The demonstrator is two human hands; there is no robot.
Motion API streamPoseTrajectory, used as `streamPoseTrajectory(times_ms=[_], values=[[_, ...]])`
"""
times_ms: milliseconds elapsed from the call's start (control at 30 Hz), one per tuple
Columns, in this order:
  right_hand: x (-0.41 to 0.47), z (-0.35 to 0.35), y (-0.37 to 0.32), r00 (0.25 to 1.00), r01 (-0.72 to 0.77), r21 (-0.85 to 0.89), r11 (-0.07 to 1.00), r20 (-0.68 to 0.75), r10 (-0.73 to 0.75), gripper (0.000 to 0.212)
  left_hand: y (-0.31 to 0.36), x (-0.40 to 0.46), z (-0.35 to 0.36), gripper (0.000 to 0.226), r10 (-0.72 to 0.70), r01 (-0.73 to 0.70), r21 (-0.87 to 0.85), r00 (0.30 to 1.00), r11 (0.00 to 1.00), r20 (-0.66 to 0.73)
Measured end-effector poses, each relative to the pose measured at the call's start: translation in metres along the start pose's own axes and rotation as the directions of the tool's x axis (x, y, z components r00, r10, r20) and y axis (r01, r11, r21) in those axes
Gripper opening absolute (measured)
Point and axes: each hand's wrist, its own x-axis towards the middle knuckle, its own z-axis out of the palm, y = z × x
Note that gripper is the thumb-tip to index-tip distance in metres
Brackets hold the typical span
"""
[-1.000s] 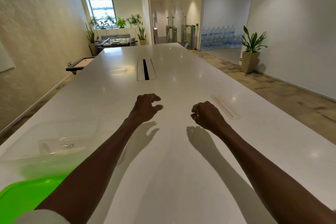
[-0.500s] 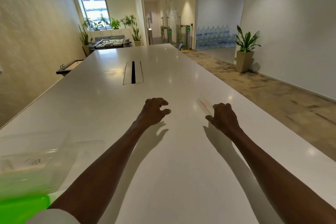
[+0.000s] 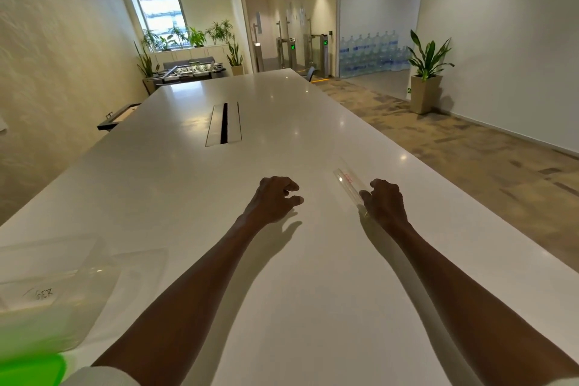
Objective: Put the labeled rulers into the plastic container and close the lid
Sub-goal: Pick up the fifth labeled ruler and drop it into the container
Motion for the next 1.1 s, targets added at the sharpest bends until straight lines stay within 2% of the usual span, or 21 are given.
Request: streamPoseTrajectory(times_ms=[200,600,767,967,1100], values=[[-0.001,0.008,0.000,0.999,0.000,0.116,0.993,-0.039,0.004,0.035,-0.007,0.000,-0.001,0.033,-0.017,0.017,0.011,1.000,1.000,0.026],[0.003,0.013,0.000,0.990,0.018,0.126,0.992,-0.142,0.001,0.023,-0.013,-0.001,0.010,0.032,-0.057,0.057,0.010,0.997,0.998,0.042],[0.009,0.009,-0.004,0.978,-0.060,0.246,0.967,-0.180,0.107,0.026,-0.014,0.002,0.010,0.037,-0.068,0.068,-0.005,0.998,0.998,0.016],[0.017,0.003,-0.006,0.959,-0.237,0.527,0.816,-0.009,0.284,0.023,-0.011,0.005,0.011,0.060,-0.066,0.065,0.052,0.998,0.997,0.016],[0.017,-0.001,-0.008,0.922,-0.361,0.640,0.678,0.134,0.364,0.017,-0.011,0.007,0.014,0.064,-0.067,0.061,0.100,0.996,0.993,0.056]])
